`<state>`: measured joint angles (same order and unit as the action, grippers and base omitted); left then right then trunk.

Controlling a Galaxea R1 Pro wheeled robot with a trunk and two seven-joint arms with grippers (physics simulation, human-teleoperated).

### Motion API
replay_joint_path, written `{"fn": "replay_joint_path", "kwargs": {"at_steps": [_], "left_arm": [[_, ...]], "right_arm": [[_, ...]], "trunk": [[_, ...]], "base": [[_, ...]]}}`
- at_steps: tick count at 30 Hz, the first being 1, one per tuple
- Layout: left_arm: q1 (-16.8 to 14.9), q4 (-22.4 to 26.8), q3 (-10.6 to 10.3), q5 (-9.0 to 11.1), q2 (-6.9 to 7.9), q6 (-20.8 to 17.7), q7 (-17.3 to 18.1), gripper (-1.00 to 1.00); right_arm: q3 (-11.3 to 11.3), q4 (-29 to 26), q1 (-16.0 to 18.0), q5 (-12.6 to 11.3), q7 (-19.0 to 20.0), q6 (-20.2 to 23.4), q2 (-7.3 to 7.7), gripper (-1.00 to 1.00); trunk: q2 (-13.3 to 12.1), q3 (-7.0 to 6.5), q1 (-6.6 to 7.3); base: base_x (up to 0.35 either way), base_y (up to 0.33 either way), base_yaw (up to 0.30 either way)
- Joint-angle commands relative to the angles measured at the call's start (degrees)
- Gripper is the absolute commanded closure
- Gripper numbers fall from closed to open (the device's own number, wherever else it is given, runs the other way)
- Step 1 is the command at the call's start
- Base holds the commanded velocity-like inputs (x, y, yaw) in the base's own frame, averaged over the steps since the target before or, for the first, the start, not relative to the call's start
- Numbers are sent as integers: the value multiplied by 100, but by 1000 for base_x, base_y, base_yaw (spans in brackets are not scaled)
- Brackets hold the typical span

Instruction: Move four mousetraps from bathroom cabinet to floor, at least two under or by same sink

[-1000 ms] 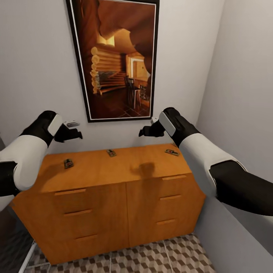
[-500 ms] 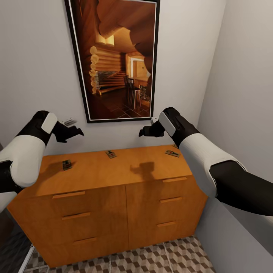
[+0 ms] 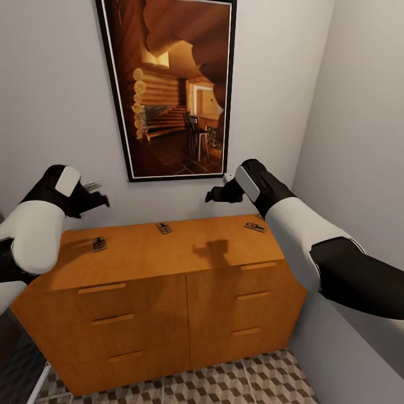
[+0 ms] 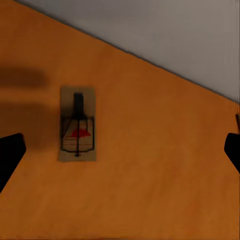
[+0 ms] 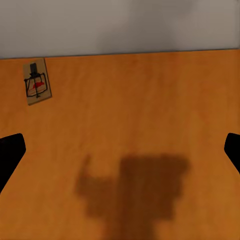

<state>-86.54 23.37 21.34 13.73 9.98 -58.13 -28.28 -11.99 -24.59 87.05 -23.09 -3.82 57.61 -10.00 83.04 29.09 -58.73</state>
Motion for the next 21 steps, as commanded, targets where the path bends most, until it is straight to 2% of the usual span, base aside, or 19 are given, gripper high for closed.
{"fn": "replay_joint_path", "kwargs": {"at_steps": [1, 4, 8, 12, 21], "left_arm": [[-4, 7, 117, 73, 3, -9, -138, -100], [-4, 11, 377, 85, 18, -4, -292, -100], [-3, 25, 568, 80, 42, 1, -390, -100], [-3, 88, 650, 69, 60, -1, -441, -100], [-3, 158, 671, 61, 63, 7, -464, -100]], "right_arm": [[-21, -2, 5, -46, -40, 13, 0, -100], [-20, -2, 5, -46, -40, 13, 0, -100], [-21, -2, 5, -46, -35, 13, 0, -100], [-22, -2, 5, -46, -33, 13, 0, -100], [-22, -2, 5, -46, -33, 13, 0, -100]], "trunk": [[4, 7, 0], [4, 7, 0], [4, 7, 0], [4, 7, 0], [4, 7, 0]], "base": [[0, 0, 0], [0, 0, 0], [0, 0, 0], [0, 0, 0], [0, 0, 0]]}}
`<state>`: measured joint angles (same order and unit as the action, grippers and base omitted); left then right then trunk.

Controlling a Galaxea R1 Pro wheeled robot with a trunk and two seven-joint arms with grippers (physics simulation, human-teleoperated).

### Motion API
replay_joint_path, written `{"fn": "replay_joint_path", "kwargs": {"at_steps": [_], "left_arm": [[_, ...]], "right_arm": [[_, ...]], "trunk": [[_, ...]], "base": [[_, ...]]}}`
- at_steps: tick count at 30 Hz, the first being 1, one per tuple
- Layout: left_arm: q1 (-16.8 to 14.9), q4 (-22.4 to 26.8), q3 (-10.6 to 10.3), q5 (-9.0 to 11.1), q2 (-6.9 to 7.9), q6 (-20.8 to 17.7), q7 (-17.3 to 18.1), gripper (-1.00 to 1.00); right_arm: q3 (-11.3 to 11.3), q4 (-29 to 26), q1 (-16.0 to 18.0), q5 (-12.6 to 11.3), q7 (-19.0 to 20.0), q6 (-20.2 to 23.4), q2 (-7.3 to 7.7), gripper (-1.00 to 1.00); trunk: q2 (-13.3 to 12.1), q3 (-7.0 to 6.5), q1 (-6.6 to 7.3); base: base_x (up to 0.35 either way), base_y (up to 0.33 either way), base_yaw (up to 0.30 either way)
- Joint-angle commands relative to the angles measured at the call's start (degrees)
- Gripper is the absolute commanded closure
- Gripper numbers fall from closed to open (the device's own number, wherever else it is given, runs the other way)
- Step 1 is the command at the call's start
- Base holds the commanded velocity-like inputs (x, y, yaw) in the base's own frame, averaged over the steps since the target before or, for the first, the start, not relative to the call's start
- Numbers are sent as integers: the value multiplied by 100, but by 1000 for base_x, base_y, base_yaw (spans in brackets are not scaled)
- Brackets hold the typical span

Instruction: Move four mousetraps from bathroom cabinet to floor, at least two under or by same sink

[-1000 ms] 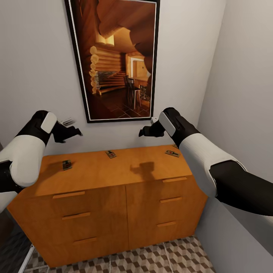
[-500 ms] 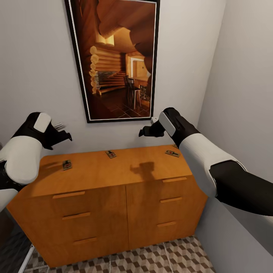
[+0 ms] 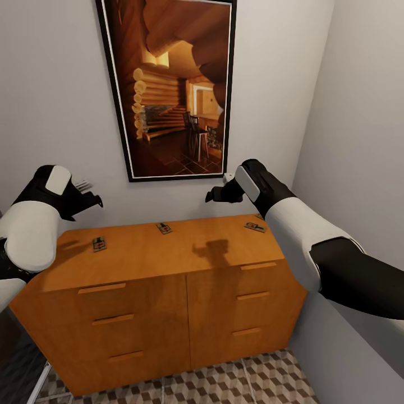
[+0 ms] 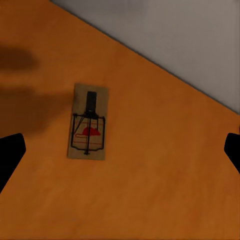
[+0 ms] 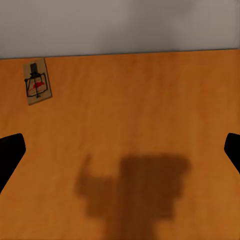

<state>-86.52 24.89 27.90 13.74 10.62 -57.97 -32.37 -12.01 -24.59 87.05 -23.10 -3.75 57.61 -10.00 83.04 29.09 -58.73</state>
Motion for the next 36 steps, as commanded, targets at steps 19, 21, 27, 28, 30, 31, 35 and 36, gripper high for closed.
{"fn": "replay_joint_path", "kwargs": {"at_steps": [19, 21, 27, 28, 30, 31, 35, 36], "left_arm": [[8, -25, -528, 54, -51, 7, -59, -100], [10, -30, -705, 52, -48, 8, -59, -100], [12, -27, -1443, 50, -30, 5, -59, -100], [12, -27, -1540, 52, -31, 5, -59, -100], [12, -31, -1712, 56, -35, 0, -59, -100], [13, -34, -1785, 58, -36, -2, -59, -100], [13, -58, -1973, 63, -51, -9, -59, -100], [13, -66, -1999, 64, -58, -9, -59, -100]], "right_arm": [[-20, -1, 4, -46, -40, 14, 0, -100], [-20, -1, 1, -46, -39, 14, 0, -100], [-20, 4, -9, -46, -38, 8, 0, -100], [-20, 5, -12, -46, -38, 8, 0, -100], [-20, 5, -13, -46, -38, 7, 0, -100], [-20, 6, -15, -46, -38, 6, 0, -100], [-20, 2, -13, -46, -38, 5, 0, -100], [-20, 1, -13, -46, -38, 5, 0, -100]], "trunk": [[4, 7, 0], [4, 7, 0], [4, 7, 0], [4, 7, 0], [4, 7, 0], [4, 7, 0], [4, 7, 0], [4, 7, 0]], "base": [[0, 0, 0], [0, 0, 0], [0, 0, 0], [0, 0, 0], [0, 0, 0], [0, 0, 0], [0, 0, 0], [0, 0, 0]]}}
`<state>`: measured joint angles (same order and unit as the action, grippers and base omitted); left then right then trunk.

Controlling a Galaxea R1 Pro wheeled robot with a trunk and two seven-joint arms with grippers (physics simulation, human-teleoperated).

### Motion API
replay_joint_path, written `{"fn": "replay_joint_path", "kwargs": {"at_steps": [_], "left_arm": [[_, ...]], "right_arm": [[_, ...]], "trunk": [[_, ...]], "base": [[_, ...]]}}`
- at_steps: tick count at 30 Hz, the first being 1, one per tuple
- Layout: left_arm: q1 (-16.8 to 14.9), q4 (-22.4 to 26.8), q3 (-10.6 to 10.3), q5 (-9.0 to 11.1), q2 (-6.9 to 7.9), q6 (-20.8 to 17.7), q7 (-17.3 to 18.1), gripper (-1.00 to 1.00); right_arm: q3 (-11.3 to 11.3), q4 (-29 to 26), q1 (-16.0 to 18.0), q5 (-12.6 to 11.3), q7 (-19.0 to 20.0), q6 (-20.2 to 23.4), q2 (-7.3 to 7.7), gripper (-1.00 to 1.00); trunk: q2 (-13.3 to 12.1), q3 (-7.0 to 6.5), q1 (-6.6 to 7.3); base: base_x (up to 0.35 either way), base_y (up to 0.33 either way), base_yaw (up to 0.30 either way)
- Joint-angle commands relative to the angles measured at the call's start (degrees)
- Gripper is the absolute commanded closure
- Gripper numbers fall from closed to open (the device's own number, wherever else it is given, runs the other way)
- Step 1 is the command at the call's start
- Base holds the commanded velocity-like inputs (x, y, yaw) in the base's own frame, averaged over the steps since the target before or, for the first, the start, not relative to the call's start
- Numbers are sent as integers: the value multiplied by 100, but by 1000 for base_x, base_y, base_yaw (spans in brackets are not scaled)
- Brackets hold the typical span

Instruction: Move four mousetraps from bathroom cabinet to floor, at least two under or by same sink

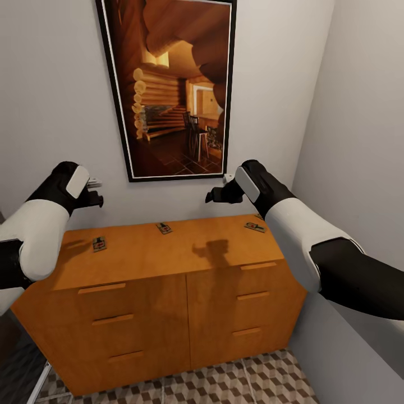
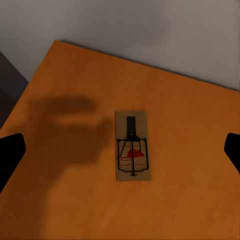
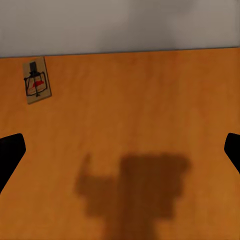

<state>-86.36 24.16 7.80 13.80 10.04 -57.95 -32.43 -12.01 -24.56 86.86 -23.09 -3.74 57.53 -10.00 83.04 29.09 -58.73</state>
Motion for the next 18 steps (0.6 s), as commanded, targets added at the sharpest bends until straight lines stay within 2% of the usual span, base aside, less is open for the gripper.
{"fn": "replay_joint_path", "kwargs": {"at_steps": [1, 7, 18], "left_arm": [[-3, -3, -10, 60, -11, -14, -53, -100], [-3, -45, -69, 63, -74, -21, -53, -100], [-3, -72, -87, 77, -105, -30, -53, -100]], "right_arm": [[-20, -1, 5, -46, -39, 13, 0, -100], [-20, 0, 6, -46, -39, 13, 0, -100], [-20, 1, 6, -46, -40, 14, 0, -100]], "trunk": [[4, 7, 0], [4, 7, 0], [4, 7, 0]], "base": [[0, 0, 0], [0, 0, 0], [0, 0, 0]]}}
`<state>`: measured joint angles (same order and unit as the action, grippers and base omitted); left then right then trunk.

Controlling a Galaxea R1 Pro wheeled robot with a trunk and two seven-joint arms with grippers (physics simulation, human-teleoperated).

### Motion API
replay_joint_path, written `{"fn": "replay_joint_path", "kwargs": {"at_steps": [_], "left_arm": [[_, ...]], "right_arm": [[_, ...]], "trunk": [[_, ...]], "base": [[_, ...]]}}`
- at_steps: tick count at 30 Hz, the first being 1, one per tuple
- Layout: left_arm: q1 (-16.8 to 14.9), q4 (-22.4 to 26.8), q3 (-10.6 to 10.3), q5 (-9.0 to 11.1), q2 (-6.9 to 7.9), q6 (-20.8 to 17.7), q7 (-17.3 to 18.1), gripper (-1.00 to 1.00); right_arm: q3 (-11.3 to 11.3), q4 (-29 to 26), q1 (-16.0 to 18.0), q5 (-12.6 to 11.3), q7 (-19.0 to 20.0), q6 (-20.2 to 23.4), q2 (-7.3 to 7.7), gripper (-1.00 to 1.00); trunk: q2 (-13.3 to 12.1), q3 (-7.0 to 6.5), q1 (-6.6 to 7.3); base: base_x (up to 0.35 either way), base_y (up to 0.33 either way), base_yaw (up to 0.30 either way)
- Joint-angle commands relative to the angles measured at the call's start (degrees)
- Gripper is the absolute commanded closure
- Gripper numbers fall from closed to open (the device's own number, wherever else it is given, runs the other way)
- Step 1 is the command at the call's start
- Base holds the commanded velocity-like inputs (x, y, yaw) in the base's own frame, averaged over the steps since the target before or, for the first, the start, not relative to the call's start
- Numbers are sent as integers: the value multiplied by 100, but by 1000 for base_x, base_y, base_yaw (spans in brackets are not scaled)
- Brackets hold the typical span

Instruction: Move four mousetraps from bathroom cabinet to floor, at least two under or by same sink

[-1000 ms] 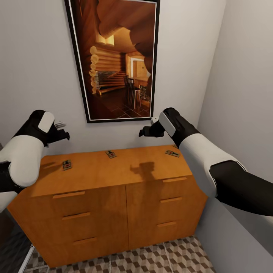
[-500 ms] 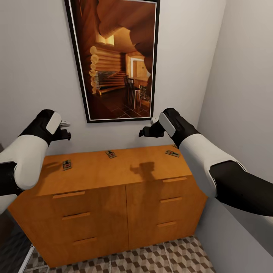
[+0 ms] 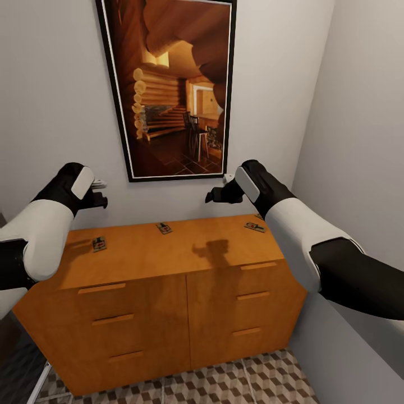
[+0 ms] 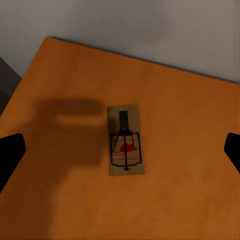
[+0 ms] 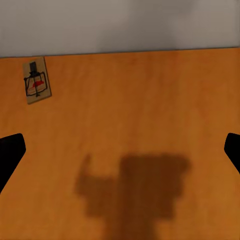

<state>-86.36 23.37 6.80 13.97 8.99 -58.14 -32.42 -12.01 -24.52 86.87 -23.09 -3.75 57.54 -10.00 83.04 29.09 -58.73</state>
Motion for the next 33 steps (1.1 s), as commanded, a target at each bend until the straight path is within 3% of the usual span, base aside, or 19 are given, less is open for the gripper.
{"fn": "replay_joint_path", "kwargs": {"at_steps": [1, 23, 29, 33], "left_arm": [[-3, 6, 15, 62, -1, -12, -54, -100], [-3, -662, 61, 162, -20, -2, -19, -100], [-3, -679, 68, 296, -34, -10, -19, -100], [-3, -682, 72, 466, -54, -12, -18, -100]], "right_arm": [[-20, -2, 5, -46, -39, 13, 0, -100], [-20, -3, 5, -46, -38, 18, 0, -100], [-20, -1, 1, -46, -38, 18, 0, -100], [-20, 0, -2, -46, -38, 18, 0, -100]], "trunk": [[4, 7, 0], [4, 7, 0], [4, 7, 0], [164, 78, -88]], "base": [[0, 0, 0], [0, 0, 0], [0, 0, 0], [0, 0, 0]]}}
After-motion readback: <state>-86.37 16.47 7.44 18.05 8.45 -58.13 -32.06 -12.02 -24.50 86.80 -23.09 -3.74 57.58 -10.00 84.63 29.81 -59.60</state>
